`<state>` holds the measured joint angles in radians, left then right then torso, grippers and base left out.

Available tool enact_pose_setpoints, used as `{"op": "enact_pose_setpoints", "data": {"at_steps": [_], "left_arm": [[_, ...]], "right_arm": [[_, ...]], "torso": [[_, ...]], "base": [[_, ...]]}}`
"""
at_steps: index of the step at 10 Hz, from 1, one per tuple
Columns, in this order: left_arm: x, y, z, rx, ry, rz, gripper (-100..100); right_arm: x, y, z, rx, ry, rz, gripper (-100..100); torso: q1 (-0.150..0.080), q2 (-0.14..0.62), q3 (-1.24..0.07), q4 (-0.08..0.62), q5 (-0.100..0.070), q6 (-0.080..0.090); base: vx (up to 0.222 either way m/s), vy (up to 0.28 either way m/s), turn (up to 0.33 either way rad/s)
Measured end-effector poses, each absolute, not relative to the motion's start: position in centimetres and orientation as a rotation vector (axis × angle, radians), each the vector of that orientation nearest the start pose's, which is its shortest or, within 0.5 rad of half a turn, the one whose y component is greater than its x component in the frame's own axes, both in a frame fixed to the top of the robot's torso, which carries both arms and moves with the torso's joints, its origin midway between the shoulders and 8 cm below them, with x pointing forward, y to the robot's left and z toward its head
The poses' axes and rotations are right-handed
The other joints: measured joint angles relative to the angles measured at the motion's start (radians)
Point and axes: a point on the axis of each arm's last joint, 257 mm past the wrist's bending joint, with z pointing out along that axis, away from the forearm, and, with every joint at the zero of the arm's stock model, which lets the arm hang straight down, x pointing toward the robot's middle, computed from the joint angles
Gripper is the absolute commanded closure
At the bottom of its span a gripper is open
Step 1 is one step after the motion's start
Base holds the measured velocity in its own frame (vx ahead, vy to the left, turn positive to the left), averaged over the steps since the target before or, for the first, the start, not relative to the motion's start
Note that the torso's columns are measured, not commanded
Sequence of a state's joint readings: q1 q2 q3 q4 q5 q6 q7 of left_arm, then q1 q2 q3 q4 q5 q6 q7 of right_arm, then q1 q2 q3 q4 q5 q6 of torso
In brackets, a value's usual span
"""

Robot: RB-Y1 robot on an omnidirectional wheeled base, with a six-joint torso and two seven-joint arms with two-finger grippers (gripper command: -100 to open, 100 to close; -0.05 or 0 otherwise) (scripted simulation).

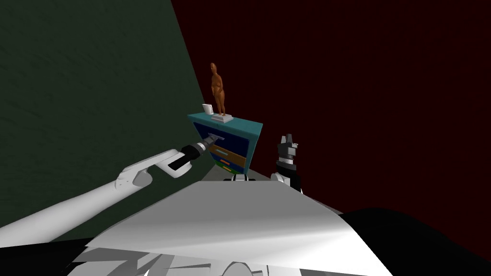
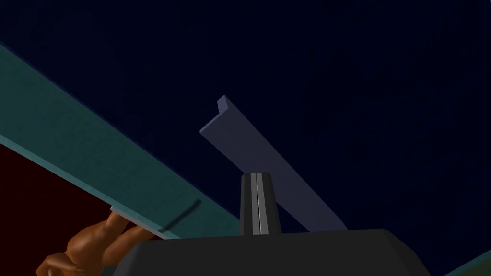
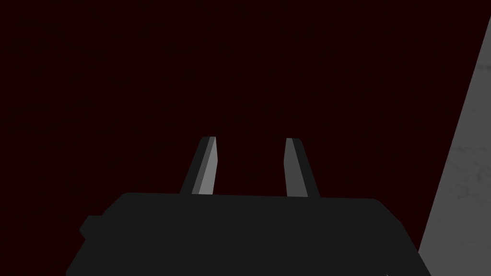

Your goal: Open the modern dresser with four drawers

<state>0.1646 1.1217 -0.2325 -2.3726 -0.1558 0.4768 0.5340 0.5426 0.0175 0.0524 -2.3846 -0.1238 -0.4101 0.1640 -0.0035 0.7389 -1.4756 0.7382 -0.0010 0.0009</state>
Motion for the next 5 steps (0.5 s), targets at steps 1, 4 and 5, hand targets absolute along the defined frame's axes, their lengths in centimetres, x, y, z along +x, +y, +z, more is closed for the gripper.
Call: {"op": "enact_pose_setpoints", "data": {"at_steps": [1,4,5], "left_arm": [[45.0,24.2,-9.1,-0.583,1.711,-0.903,-100],[44.5,23.5,-9.0,-0.567,1.714,-0.917,100],[44.3,23.2,-8.9,-0.563,1.718,-0.922,100]], "right_arm": [[33.5,-28.0,4.0,0.711,0.59,1.266,0],[33.5,-28.0,4.0,0.711,0.59,1.265,0],[33.5,-28.0,4.0,0.711,0.59,1.265,0]], "torso": [[-0.002,-0.002,-0.002,0.002,-0.002,0.003],[0.003,-0.003,-0.002,-0.001,0.001,0.0],[0.006,0.003,0.001,0.001,0.002,-0.001]], "base": [[-0.024,0.001,-0.009],[-0.019,0.013,0.124],[-0.138,0.077,0.067]]}}
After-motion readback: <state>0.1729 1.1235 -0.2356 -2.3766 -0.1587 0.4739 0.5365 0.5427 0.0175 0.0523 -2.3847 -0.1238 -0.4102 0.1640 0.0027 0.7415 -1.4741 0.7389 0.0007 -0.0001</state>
